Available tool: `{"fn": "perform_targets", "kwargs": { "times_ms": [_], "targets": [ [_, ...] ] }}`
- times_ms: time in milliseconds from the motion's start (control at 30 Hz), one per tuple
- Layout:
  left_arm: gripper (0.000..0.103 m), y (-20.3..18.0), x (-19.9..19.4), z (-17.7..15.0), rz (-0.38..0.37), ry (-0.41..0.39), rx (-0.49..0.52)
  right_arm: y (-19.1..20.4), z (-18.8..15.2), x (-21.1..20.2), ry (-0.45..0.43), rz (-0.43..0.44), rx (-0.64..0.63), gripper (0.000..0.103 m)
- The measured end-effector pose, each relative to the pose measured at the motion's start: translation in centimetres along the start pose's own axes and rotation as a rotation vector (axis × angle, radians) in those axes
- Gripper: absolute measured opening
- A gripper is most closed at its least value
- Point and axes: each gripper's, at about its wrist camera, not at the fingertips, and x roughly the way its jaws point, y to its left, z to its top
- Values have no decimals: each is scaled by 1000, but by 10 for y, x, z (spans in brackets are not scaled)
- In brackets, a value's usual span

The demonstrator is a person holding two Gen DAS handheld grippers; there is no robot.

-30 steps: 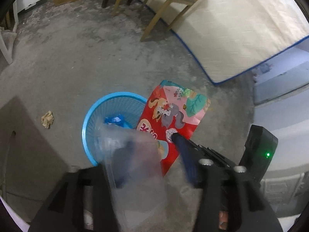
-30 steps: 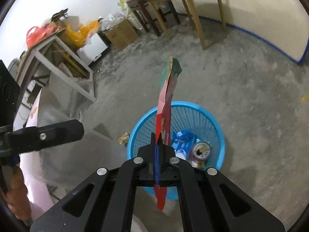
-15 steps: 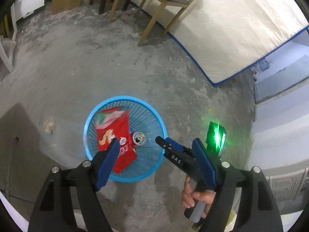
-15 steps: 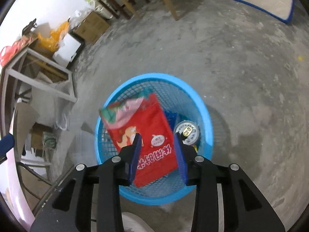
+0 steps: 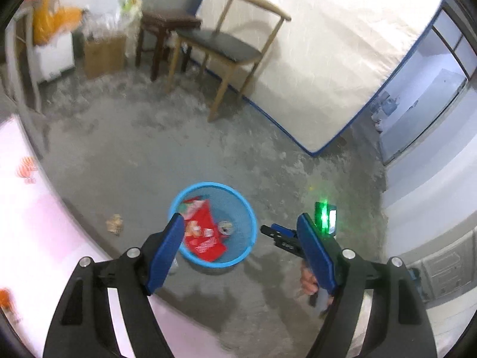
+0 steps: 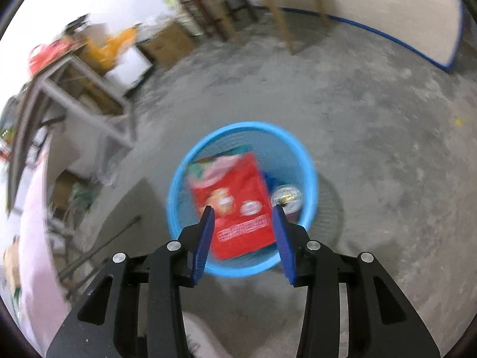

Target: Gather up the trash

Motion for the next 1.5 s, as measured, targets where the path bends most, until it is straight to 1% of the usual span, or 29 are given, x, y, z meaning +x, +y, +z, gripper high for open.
{"fn": "perform_targets", "kwargs": {
  "times_ms": [67, 100, 133, 233, 300, 333, 433, 467, 500, 533, 567, 633, 733, 767, 867, 933, 967, 1033, 1133, 1233, 1300, 1333, 1400, 1467, 1500],
  "targets": [
    [79, 4, -29, -15, 22, -27, 17, 22, -16, 0, 18, 60, -56, 45],
    [80, 10, -48, -27, 40, -46, 17, 35, -27, 2, 39, 88, -96, 45],
    [81, 14, -59, -36, 48, -56, 11, 46, -36, 6, 60, 107, -121, 46],
    [81, 34, -95, -70, 82, -77, -44, 70, -60, 27, 108, 139, -153, 46],
    [81, 46, -118, -93, 108, -108, -77, 79, -73, 45, 131, 137, -163, 46],
    [81, 50, -125, -101, 118, -124, -86, 86, -81, 57, 148, 120, -184, 46],
    [81, 62, -153, -126, 154, -184, -121, 109, -111, 101, 169, 11, -336, 42],
    [81, 66, -160, -132, 159, -197, -133, 113, -118, 112, 174, -10, -369, 40],
    [81, 69, -165, -136, 162, -203, -142, 117, -129, 130, 177, -51, -420, 39],
    [81, 74, -173, -142, 174, -211, -153, 116, -136, 138, 178, -75, -449, 37],
    [81, 76, -178, -146, 188, -216, -160, 118, -145, 158, 185, -116, -493, 35],
    [81, 82, -186, -152, 204, -216, -172, 116, -150, 181, 222, -121, -497, 34],
    [81, 92, -195, -161, 220, -220, -207, 101, -144, 224, 282, -77, -337, 34],
    [81, 95, -196, -163, 229, -218, -216, 97, -143, 232, 286, -73, -284, 34],
    [81, 104, -198, -166, 249, -213, -239, 74, -142, 257, 279, -60, -53, 34],
    [81, 108, -201, -169, 252, -217, -254, 52, -149, 267, 249, -29, 160, 34],
    [81, 109, -202, -170, 250, -219, -260, 46, -151, 271, 237, -17, 233, 34],
    [81, 112, -203, -170, 254, -221, -274, 26, -157, 277, 188, 10, 421, 34],
    [81, 116, -201, -170, 259, -209, -287, 14, -160, 291, 142, 38, 604, 33],
    [81, 118, -200, -170, 260, -193, -295, 10, -162, 307, 128, 60, 718, 31],
    [81, 120, -200, -170, 266, -187, -301, 10, -161, 318, 134, 65, 773, 28],
    [81, 120, -201, -171, 268, -187, -303, 9, -160, 324, 136, 66, 798, 24],
    [81, 121, -204, -171, 272, -188, -306, 10, -157, 331, 131, 50, 819, 20],
    [81, 121, -207, -172, 280, -188, -308, 10, -156, 338, 125, 32, 841, 13],
    [81, 121, -209, -173, 281, -187, -306, 8, -155, 341, 132, 15, 852, 12]
  ]
}}
